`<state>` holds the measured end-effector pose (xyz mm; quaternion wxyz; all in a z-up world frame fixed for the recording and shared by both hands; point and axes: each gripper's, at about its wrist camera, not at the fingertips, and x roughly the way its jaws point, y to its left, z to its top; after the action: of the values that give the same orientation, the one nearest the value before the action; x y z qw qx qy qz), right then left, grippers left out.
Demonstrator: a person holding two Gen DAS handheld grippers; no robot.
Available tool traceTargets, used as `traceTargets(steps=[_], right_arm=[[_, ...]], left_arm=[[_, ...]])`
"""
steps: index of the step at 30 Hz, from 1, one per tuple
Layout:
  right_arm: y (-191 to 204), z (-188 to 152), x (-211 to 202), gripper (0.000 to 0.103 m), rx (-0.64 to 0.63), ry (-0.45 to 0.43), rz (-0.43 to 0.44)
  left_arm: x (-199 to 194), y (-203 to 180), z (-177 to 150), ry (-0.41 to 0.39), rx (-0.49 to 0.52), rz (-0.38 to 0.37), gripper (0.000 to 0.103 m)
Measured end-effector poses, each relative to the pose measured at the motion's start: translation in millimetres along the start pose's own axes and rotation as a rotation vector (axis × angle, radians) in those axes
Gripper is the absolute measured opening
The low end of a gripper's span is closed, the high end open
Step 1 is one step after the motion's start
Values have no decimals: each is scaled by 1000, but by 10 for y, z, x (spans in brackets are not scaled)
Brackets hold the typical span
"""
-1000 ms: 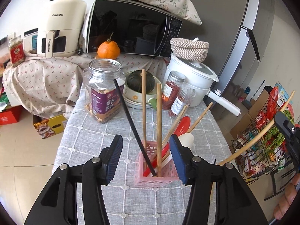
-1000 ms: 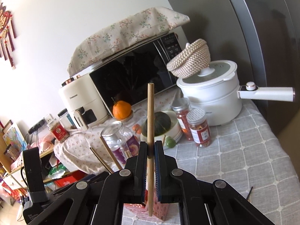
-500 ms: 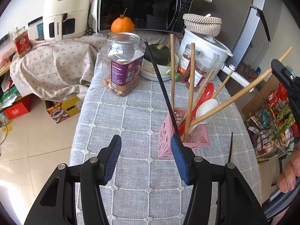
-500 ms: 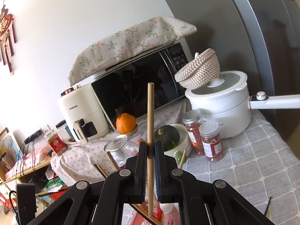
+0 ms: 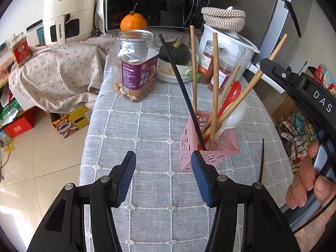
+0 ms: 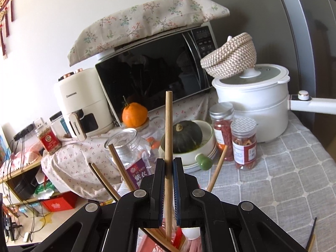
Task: Organize utensils
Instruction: 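Lower the right tool's wooden chopstick into the pink basket and open it, then grasp the remaining black chopstick with the left tool and lift it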
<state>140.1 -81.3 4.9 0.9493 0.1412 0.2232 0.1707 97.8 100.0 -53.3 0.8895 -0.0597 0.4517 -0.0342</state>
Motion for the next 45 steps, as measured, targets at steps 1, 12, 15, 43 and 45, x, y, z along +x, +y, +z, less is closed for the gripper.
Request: traceTargets(steps=[1, 12, 15, 43, 45], right_arm=[[3, -18, 28, 7, -4, 12, 3], [-107, 44, -100, 34, 59, 46, 66], [-174, 90, -225, 40, 61, 44, 60], [-1818, -465, -790, 77, 213, 537, -272], [-1926, -531, -816, 77, 220, 564, -294]], left_arm=[[0, 0, 0, 0, 0, 0, 58], [15, -95, -35, 18, 22, -19, 58], [0, -162, -49, 15, 36, -23, 59], [564, -1667, -277, 195, 216, -90, 71], [658, -1753, -292, 220, 215, -100, 71]])
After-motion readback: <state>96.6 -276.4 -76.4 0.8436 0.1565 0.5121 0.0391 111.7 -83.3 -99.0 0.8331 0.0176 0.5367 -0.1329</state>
